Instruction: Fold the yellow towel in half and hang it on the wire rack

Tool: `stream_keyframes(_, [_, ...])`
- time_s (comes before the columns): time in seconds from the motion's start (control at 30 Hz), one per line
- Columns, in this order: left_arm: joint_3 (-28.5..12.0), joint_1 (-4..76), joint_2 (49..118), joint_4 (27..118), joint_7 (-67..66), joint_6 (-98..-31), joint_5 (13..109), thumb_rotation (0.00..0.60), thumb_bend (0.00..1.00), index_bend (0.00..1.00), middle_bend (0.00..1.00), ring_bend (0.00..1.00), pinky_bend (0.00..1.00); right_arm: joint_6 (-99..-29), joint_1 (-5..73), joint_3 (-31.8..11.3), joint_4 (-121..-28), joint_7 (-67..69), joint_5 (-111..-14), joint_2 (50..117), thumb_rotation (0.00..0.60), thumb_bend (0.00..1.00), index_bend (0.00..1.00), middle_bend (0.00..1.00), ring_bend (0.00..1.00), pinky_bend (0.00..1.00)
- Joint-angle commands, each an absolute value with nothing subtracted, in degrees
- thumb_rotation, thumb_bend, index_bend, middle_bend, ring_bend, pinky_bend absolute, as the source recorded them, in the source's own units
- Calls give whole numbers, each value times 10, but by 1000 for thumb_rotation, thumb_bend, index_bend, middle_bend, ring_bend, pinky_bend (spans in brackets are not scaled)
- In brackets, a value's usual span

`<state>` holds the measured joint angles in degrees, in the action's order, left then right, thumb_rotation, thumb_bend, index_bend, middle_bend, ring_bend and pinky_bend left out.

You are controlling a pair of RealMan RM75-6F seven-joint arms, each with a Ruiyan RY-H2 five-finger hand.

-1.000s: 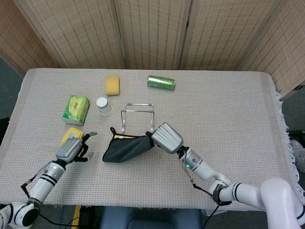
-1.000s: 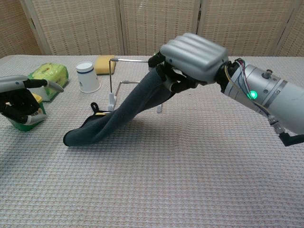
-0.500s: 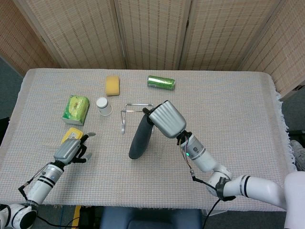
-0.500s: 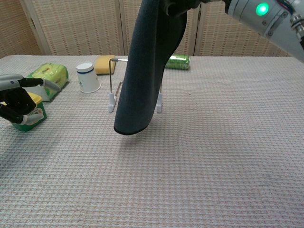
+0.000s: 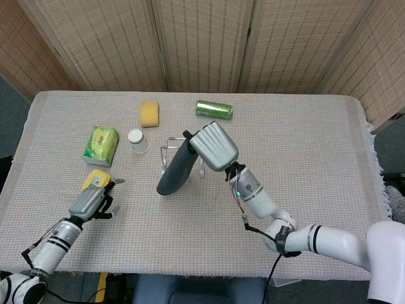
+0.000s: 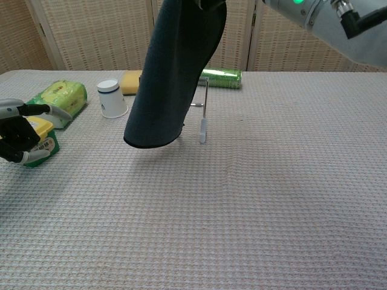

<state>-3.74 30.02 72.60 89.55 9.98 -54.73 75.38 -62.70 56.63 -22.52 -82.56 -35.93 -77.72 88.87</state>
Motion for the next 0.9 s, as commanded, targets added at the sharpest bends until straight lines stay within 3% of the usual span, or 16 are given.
stream_keyframes(0.03, [-37,299,725,896,102,-548,754,600,438,157,883,860,987,-608,590,-233,-785,-368,-762,905,600,671,724,897,1000,1000])
stream_keyframes(0.9, [-35,282,730,873,123,-546,742,600,438,157,883,860,987,-499,779,-222,-369,-250,-769,1065,600,652,724,897,1000,1000])
